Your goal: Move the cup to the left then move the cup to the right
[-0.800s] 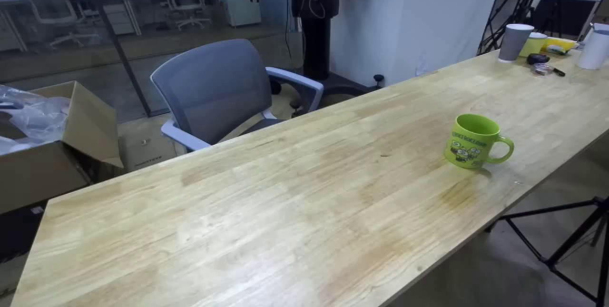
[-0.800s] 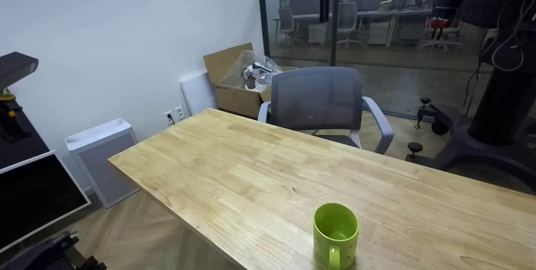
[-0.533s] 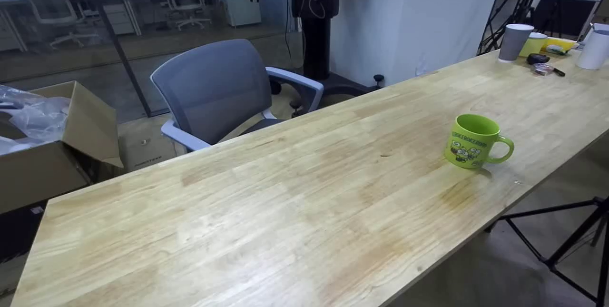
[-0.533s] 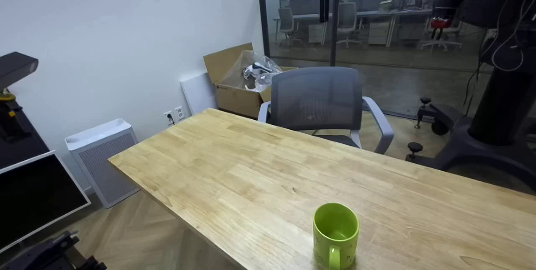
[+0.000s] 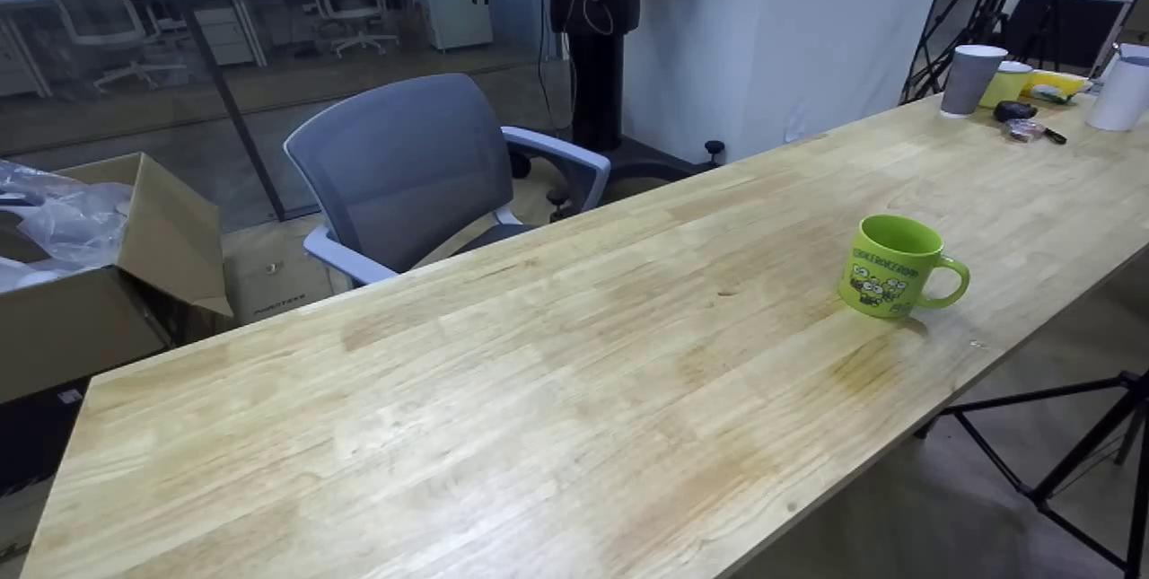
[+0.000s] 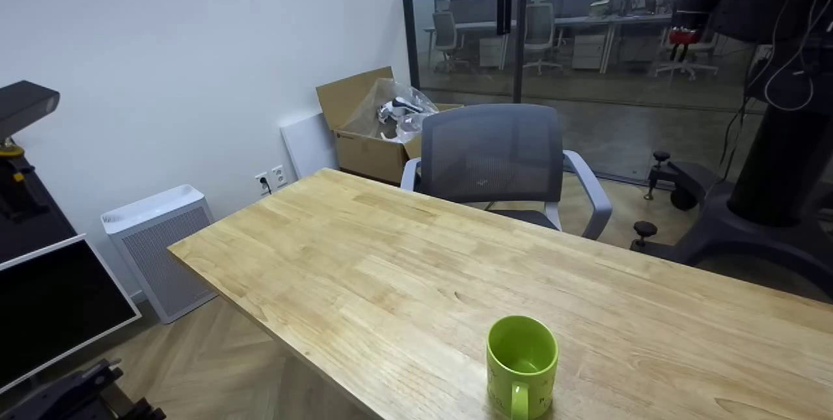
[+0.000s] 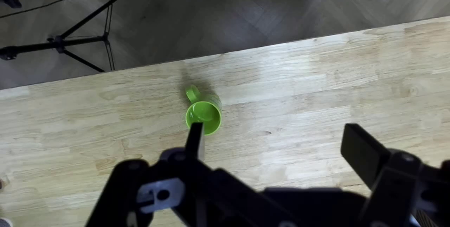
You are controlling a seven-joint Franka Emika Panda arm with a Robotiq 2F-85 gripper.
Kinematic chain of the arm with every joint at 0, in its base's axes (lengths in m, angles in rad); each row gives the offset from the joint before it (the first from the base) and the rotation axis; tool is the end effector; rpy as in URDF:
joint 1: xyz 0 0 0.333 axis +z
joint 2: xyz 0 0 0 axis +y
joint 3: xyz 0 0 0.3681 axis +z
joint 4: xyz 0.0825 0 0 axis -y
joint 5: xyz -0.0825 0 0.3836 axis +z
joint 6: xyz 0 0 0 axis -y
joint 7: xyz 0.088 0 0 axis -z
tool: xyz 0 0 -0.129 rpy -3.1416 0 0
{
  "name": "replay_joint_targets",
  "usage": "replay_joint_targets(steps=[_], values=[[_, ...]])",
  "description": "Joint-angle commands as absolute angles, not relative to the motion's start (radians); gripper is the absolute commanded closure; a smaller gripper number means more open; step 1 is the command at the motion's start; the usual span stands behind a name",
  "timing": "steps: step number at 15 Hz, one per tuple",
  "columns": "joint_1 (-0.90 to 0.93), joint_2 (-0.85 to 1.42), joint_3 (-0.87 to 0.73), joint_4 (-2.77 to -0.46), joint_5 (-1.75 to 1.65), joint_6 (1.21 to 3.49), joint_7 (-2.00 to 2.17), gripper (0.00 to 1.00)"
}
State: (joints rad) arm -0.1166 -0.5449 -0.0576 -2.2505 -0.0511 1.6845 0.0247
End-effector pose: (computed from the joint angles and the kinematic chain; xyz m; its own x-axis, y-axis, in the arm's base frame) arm 0.3493 -0.0724 0.5895 0.9829 -0.1830 -0.0213 -0.1826 -0.9830 0.0213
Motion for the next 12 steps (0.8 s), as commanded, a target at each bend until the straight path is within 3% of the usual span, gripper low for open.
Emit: replay_joint_targets(steps=[1, 12], values=[[-0.108, -0.544, -0.064, -2.249, -0.054, 1.683, 0.028, 0.00], [-0.107, -0.539, -0.065, -2.253, -0.051, 1.716, 0.030, 0.00]])
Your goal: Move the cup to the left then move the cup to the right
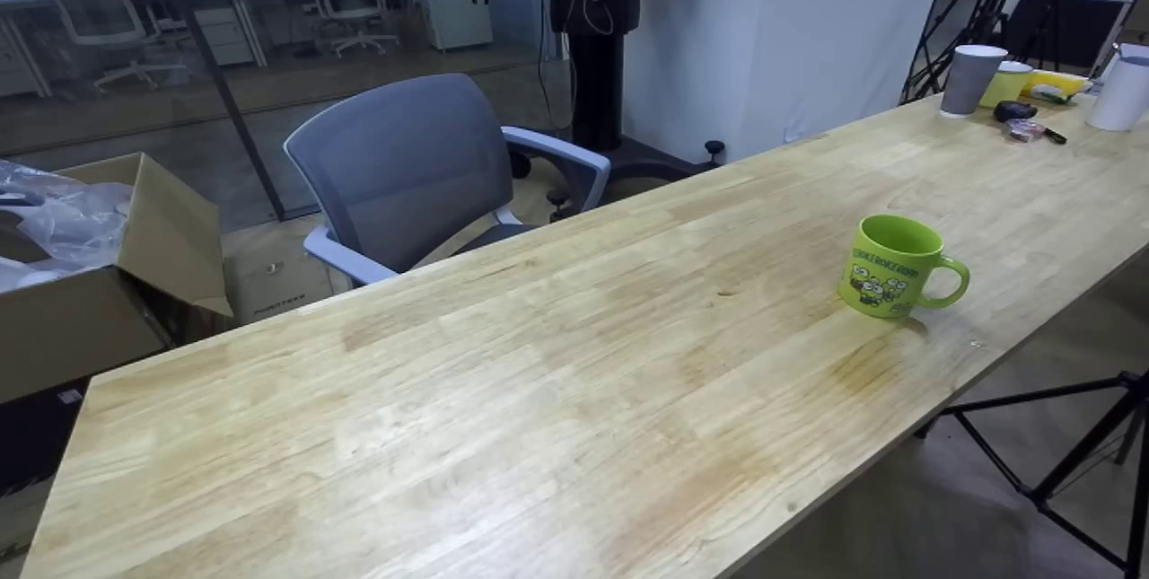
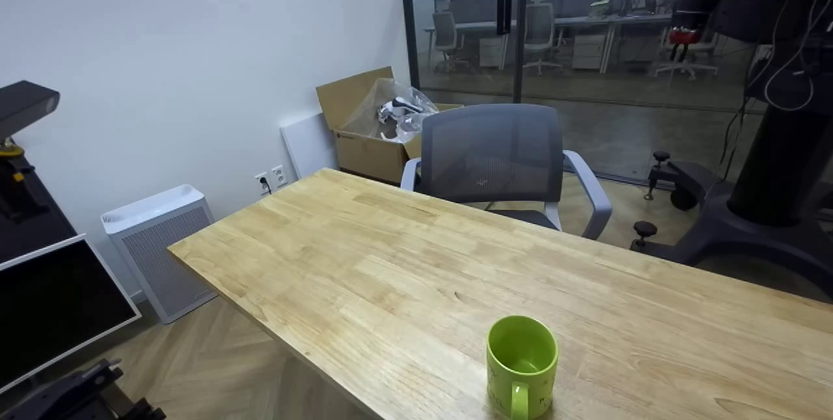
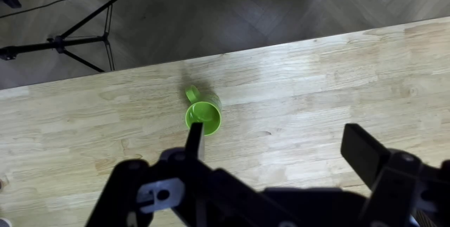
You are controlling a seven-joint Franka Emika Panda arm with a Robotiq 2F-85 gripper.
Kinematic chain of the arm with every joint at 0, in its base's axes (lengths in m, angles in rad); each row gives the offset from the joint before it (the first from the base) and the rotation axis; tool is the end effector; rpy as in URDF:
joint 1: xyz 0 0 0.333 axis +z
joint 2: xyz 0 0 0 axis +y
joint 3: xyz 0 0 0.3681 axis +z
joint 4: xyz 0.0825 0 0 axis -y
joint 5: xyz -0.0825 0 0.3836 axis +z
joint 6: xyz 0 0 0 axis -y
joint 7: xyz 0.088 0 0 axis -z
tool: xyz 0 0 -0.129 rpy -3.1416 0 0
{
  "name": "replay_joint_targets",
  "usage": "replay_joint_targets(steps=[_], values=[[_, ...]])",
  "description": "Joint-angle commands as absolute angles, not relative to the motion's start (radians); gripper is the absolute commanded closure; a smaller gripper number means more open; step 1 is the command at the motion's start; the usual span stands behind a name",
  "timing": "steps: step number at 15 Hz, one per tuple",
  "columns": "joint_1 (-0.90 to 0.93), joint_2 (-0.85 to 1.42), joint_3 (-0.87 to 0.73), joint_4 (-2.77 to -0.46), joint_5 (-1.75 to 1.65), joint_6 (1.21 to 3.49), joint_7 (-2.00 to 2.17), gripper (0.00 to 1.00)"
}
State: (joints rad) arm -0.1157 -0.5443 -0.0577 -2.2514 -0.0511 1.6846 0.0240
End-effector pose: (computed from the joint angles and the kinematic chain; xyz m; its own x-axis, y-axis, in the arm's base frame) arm 0.3494 -0.0721 0.5889 0.9831 -0.1815 -0.0227 -0.1811 -0.9832 0.0213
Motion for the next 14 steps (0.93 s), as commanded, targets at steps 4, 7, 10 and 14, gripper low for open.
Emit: replay_joint_targets(steps=[4, 7, 10, 14], values=[[-0.111, -0.467, -0.085, -2.279, -0.053, 1.858, 0.010, 0.00], [-0.114, -0.387, -0.112, -2.293, -0.042, 1.948, -0.022, 0.00], [-0.123, -0.290, -0.142, -2.288, -0.034, 2.013, -0.057, 0.00], [-0.140, -0.156, -0.170, -2.273, -0.035, 2.090, -0.076, 0.00]])
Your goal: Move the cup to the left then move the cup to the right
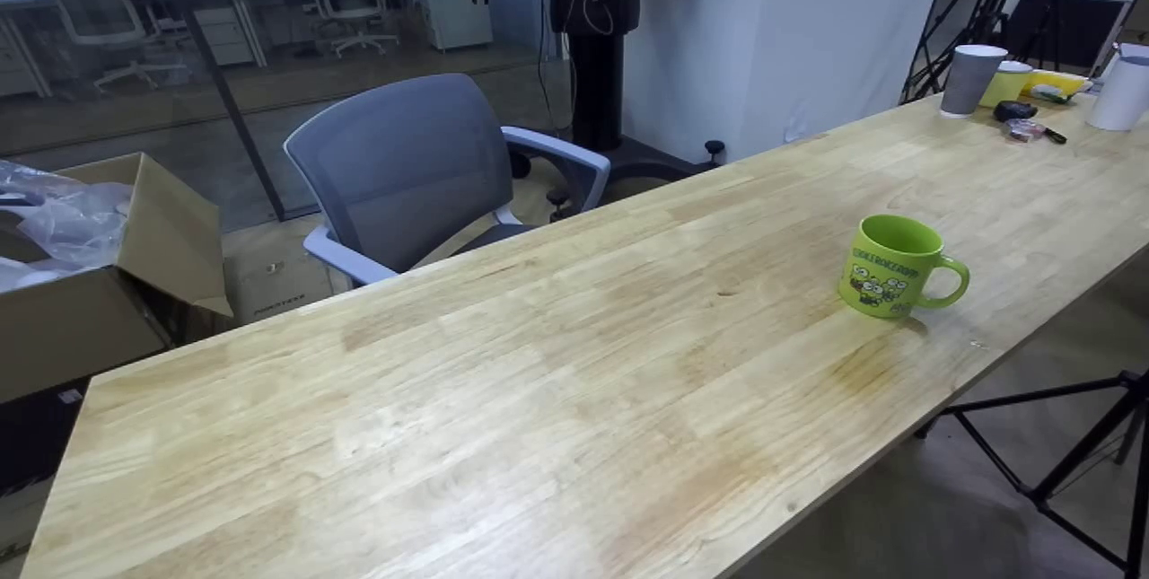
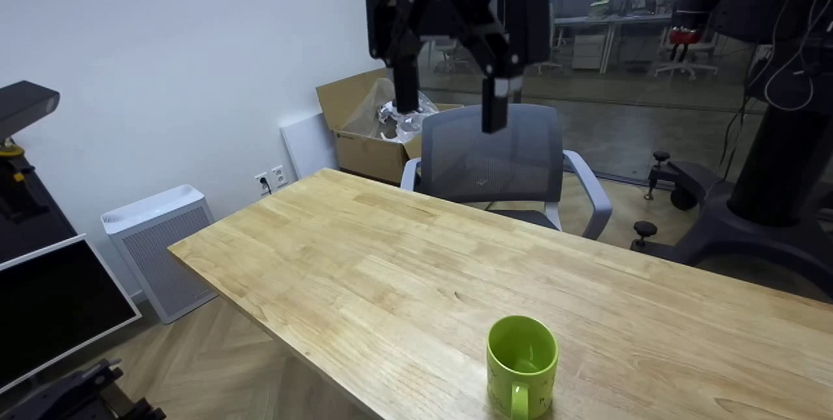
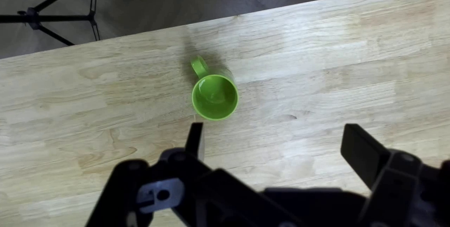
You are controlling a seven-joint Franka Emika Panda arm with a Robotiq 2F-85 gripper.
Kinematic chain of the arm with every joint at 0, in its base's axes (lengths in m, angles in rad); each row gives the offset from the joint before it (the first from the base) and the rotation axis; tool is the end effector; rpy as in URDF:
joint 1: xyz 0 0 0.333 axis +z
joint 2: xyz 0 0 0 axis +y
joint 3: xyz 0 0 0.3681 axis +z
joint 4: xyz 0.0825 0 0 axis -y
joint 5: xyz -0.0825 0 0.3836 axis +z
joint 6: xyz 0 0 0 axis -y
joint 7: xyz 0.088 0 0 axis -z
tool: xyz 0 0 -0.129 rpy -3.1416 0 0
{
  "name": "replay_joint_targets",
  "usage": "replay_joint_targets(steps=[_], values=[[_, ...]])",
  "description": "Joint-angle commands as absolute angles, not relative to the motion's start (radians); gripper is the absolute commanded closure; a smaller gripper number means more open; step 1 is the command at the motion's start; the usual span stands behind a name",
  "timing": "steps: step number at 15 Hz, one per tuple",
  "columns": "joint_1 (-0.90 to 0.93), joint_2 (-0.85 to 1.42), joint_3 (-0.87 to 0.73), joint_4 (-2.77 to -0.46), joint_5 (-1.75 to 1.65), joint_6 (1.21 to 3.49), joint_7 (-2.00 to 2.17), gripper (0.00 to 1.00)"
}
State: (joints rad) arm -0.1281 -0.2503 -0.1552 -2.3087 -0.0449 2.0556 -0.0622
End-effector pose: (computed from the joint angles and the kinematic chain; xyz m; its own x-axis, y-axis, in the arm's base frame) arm 0.4345 -0.1332 0.4725 0.9810 -0.1940 -0.0054 -0.1940 -0.9810 0.0010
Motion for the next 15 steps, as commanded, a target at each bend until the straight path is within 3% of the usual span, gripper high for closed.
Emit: replay_joint_targets(steps=[1, 8, 15], values=[[-0.145, -0.124, -0.172, -2.269, -0.039, 2.111, -0.069, 0.00], [-0.149, 0.049, -0.161, -2.248, -0.020, 2.260, -0.035, 0.00], [-0.151, 0.068, -0.158, -2.268, -0.027, 2.294, -0.055, 0.00]])
